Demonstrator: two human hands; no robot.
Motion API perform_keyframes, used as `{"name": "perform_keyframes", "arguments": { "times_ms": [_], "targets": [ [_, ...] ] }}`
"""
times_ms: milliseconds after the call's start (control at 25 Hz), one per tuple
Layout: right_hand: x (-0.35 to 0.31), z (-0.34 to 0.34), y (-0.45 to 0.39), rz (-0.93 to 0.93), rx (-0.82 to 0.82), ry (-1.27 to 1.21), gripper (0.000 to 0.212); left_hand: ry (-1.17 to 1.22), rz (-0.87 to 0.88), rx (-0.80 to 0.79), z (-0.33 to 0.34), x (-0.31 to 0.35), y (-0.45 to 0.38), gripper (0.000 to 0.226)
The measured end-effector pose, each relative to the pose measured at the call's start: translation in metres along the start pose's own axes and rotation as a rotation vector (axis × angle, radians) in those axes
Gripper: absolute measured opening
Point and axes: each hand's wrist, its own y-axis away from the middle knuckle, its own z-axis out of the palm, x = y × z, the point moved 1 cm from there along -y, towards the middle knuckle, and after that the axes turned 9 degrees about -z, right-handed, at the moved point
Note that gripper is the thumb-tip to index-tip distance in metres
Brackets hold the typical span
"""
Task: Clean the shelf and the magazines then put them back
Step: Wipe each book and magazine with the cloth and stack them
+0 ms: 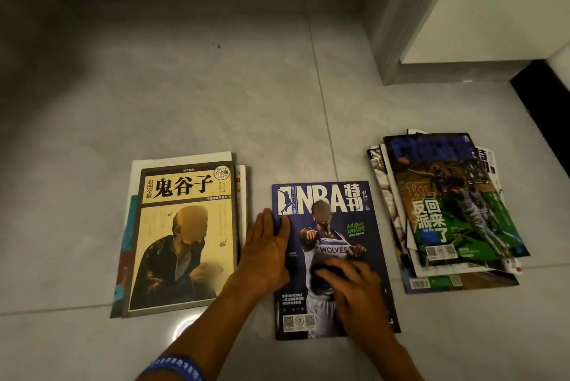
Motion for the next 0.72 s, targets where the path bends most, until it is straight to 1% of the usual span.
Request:
{"name": "perform_keyframes", "arguments": {
  "times_ms": [40, 80, 120, 160, 200, 240, 280, 320, 360, 400, 440, 480, 520, 560, 600, 640, 680, 720],
  "targets": [
    [0.012, 0.000, -0.023, 0.071, 0.007, -0.041, 0.042, 0.046, -0.001, -0.025, 0.002, 0.002, 0.000, 0.110],
    [0.026, -0.003, -0.042, 0.183, 0.016, -0.079, 0.044, 0.148, -0.002, -0.041, 0.002, 0.004, 0.001, 0.103],
    [0.038, -0.006, -0.056, 0.301, 0.025, -0.100, 0.046, 0.358, -0.023, -0.061, 0.000, 0.006, 0.004, 0.093],
    [0.046, -0.010, -0.065, 0.396, 0.046, -0.089, 0.048, 0.677, -0.073, -0.085, -0.005, 0.008, 0.006, 0.081],
    [0.048, -0.012, -0.068, 0.480, 0.064, -0.045, 0.047, 1.044, -0.133, -0.096, -0.011, 0.010, 0.008, 0.072],
    [0.044, -0.012, -0.068, 0.532, 0.093, -0.003, 0.047, 1.349, -0.202, -0.082, -0.016, 0.011, 0.008, 0.067],
    [0.033, -0.010, -0.061, 0.552, 0.108, 0.019, 0.047, 1.549, -0.257, -0.057, -0.022, 0.013, 0.008, 0.065],
    [0.018, -0.006, -0.051, 0.525, 0.100, 0.009, 0.048, 1.612, -0.299, -0.041, -0.025, 0.016, 0.005, 0.062],
    [0.000, -0.004, -0.041, 0.458, 0.063, -0.041, 0.049, 1.601, -0.328, -0.046, -0.027, 0.021, 0.003, 0.054],
    [-0.011, -0.002, -0.032, 0.390, 0.019, -0.124, 0.048, 1.540, -0.361, -0.046, -0.028, 0.028, 0.002, 0.041],
    [-0.015, -0.006, -0.028, 0.375, -0.003, -0.232, 0.045, 1.472, -0.401, -0.033, -0.027, 0.034, 0.000, 0.026],
    [-0.013, -0.014, -0.030, 0.446, 0.017, -0.401, 0.042, 1.412, -0.428, -0.010, -0.025, 0.039, 0.001, 0.013],
    [-0.008, -0.026, -0.036, 0.572, 0.060, -0.586, 0.042, 1.374, -0.432, 0.012, -0.022, 0.042, 0.002, 0.007],
    [-0.003, -0.040, -0.047, 0.661, 0.131, -0.694, 0.042, 1.359, -0.400, 0.023, -0.022, 0.043, 0.006, 0.004],
    [-0.002, -0.056, -0.063, 0.662, 0.207, -0.707, 0.041, 1.356, -0.349, 0.027, -0.023, 0.043, 0.011, 0.002],
    [-0.006, -0.074, -0.081, 0.581, 0.244, -0.658, 0.040, 1.354, -0.296, 0.032, -0.025, 0.043, 0.017, 0.002],
    [-0.014, -0.091, -0.102, 0.457, 0.245, -0.618, 0.040, 1.356, -0.240, 0.046, -0.029, 0.043, 0.022, 0.003],
    [-0.024, -0.102, -0.122, 0.329, 0.210, -0.593, 0.042, 1.355, -0.187, 0.052, -0.032, 0.042, 0.027, 0.004]
  ]
}}
